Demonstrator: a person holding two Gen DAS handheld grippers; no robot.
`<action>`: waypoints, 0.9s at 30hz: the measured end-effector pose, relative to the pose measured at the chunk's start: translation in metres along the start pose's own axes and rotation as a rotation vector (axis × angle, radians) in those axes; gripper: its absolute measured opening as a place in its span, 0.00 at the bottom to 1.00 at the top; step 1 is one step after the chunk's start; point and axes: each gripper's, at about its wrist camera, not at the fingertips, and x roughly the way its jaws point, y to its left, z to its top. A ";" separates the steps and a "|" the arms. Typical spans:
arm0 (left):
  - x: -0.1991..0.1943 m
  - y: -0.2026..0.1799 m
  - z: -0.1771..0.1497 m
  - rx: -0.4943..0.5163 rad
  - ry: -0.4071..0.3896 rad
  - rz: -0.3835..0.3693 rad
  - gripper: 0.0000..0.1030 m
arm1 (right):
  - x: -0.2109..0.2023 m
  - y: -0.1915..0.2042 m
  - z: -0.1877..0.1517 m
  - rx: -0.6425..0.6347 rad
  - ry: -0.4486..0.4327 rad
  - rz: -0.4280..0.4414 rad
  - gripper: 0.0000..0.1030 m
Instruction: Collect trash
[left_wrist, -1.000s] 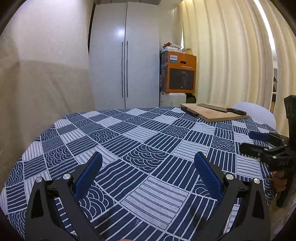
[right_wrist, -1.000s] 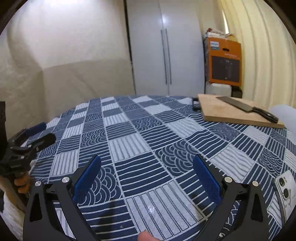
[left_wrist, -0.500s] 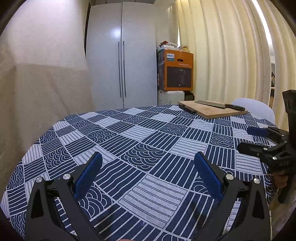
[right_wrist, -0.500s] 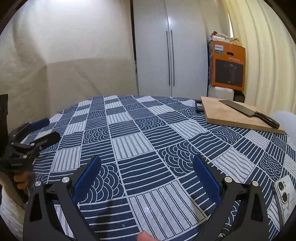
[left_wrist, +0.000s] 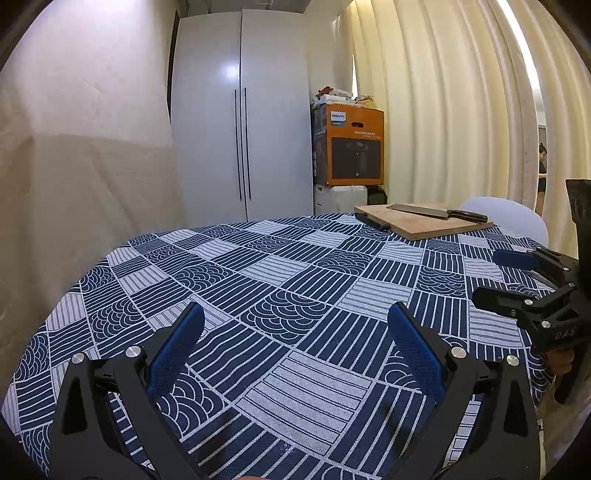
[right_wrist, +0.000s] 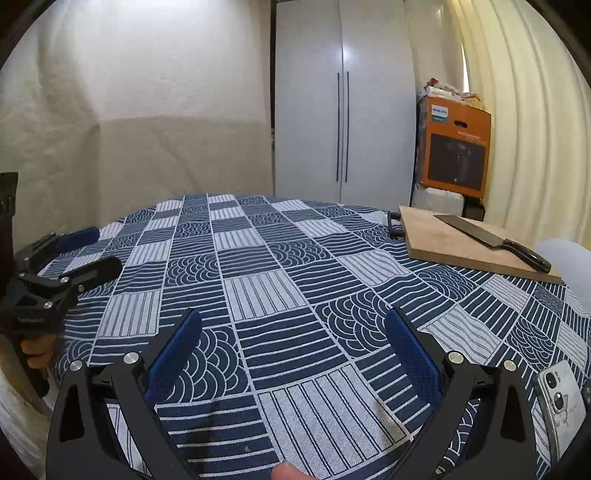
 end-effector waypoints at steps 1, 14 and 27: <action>0.000 0.000 0.000 -0.002 -0.001 -0.001 0.94 | 0.000 0.000 0.000 0.000 0.000 0.002 0.92; 0.001 0.000 0.000 -0.001 0.004 -0.002 0.94 | 0.000 0.001 0.000 -0.009 0.003 0.013 0.92; 0.002 0.000 -0.001 0.007 0.011 -0.004 0.94 | -0.003 0.001 0.000 -0.008 -0.002 0.013 0.92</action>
